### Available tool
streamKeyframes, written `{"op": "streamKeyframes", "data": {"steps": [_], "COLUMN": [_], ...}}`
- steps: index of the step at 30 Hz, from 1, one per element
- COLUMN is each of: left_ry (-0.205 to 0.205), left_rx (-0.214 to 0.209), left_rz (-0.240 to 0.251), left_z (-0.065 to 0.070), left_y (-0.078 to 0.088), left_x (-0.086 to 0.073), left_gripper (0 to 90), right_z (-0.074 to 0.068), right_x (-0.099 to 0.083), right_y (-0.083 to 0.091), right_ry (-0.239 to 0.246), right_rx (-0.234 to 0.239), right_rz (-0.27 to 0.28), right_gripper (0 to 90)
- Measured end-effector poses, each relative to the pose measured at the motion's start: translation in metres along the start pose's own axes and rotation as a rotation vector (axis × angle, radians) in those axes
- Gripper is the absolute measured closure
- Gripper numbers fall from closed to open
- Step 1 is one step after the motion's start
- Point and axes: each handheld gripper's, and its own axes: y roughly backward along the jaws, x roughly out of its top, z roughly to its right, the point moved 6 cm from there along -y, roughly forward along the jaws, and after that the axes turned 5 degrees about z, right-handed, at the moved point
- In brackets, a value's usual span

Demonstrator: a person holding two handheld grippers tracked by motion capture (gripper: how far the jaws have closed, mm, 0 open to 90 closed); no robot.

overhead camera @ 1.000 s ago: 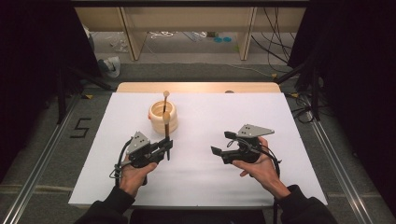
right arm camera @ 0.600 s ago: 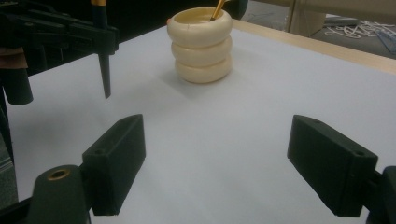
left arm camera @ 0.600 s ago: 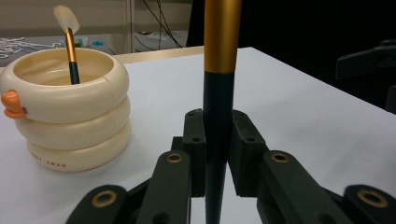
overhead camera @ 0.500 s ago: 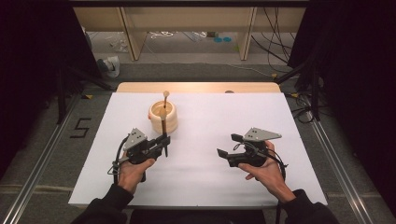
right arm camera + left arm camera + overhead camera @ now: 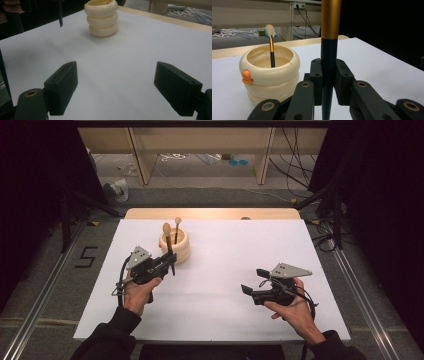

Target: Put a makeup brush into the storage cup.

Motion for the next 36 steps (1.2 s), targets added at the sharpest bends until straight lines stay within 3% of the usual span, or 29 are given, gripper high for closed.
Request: {"op": "streamKeyframes", "data": {"steps": [14, 36], "left_ry": [-0.002, -0.008], "left_rx": [0.001, 0.066], "left_rz": [0.022, 0.049], "left_z": [-0.007, -0.034], "left_y": [-0.012, -0.034], "left_x": [0.012, 0.041], "left_gripper": [78.3, 78.3], "right_z": [0.007, 0.007], "right_x": [-0.009, -0.011], "right_y": [0.007, 0.006], "right_ry": [-0.012, -0.01], "right_rx": [-0.042, -0.027], "right_rz": [-0.01, -0.023], "right_gripper": [17.8, 18.9]}}
